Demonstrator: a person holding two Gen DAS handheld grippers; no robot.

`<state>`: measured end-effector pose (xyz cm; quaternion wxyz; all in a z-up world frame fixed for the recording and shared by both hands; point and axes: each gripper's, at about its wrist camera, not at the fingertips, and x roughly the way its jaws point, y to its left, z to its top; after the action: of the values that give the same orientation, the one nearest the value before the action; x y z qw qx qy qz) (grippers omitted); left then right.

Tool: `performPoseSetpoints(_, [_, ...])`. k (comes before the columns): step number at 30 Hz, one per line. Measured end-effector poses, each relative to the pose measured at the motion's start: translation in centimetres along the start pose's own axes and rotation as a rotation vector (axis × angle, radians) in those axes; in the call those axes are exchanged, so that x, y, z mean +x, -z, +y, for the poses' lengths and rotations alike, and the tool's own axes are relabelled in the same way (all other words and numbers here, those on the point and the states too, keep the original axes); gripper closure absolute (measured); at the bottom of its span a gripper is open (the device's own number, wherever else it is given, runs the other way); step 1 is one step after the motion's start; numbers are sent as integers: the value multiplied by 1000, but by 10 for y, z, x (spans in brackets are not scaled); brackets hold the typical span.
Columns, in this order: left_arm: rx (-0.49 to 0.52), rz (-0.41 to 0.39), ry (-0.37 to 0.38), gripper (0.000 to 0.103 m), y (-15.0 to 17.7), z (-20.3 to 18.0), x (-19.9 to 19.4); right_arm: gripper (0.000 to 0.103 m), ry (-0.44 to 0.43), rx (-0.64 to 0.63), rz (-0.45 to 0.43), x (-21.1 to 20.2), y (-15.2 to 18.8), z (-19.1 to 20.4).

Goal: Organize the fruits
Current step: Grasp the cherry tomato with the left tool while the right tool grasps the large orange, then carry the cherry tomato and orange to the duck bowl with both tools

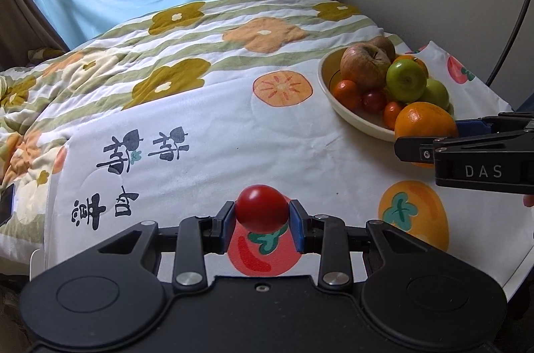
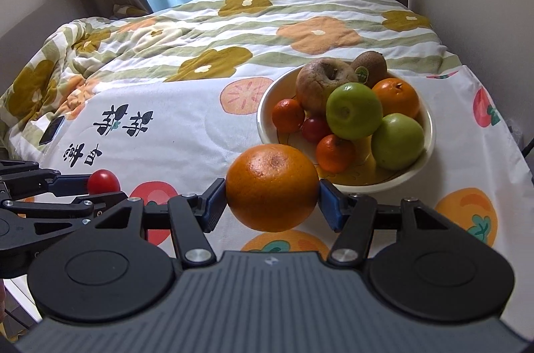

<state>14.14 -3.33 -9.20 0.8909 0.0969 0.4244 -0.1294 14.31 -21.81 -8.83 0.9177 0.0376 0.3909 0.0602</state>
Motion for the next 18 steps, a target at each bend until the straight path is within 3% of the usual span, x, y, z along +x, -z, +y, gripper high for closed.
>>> performPoseSetpoints(18, [-43, -65, -13, 66, -59, -81, 8, 29, -23, -52, -67, -21, -45, -92])
